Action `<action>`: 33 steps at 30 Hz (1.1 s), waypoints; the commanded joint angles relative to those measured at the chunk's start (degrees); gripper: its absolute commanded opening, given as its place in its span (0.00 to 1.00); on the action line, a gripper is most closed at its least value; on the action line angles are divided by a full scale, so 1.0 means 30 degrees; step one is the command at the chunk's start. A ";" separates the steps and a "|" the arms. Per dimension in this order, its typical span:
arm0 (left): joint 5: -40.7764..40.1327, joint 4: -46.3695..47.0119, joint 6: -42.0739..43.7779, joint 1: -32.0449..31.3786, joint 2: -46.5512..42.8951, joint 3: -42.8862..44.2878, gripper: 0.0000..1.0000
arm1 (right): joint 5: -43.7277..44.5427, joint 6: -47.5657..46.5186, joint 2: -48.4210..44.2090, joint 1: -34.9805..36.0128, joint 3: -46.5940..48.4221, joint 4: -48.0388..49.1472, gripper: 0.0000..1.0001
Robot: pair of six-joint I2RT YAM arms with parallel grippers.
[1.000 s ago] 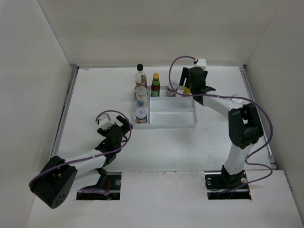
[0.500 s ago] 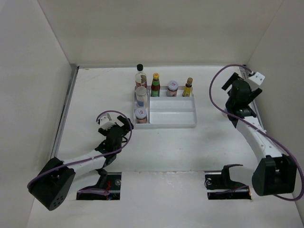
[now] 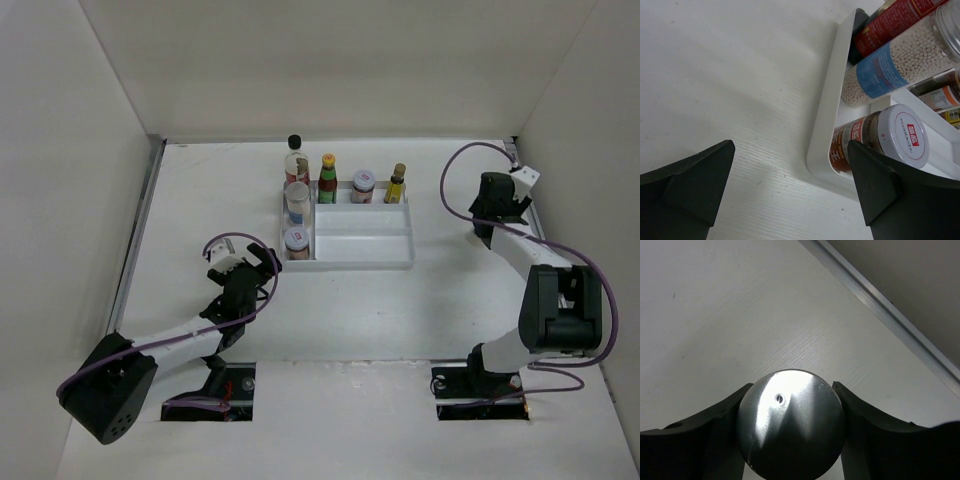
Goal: Organize the condiment bottles
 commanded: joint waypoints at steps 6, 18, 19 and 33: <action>0.0001 0.0917 0.0120 0.0030 0.0101 0.0582 1.00 | 0.2275 -0.1715 -0.4042 0.3894 -0.0059 0.3028 0.41; 0.0030 0.0859 0.0120 0.0498 0.0014 0.0611 1.00 | -0.0856 -0.1131 -0.1566 1.4942 0.3275 0.4080 0.42; 0.0088 0.0800 0.0120 0.0557 -0.0190 0.0553 1.00 | -0.1062 -0.1161 -0.0834 1.5470 0.3686 0.4344 0.43; 0.0381 0.0770 -0.0085 0.0939 -0.0982 0.0201 1.00 | -0.1826 -0.1073 0.4679 1.8287 0.5858 0.4611 0.48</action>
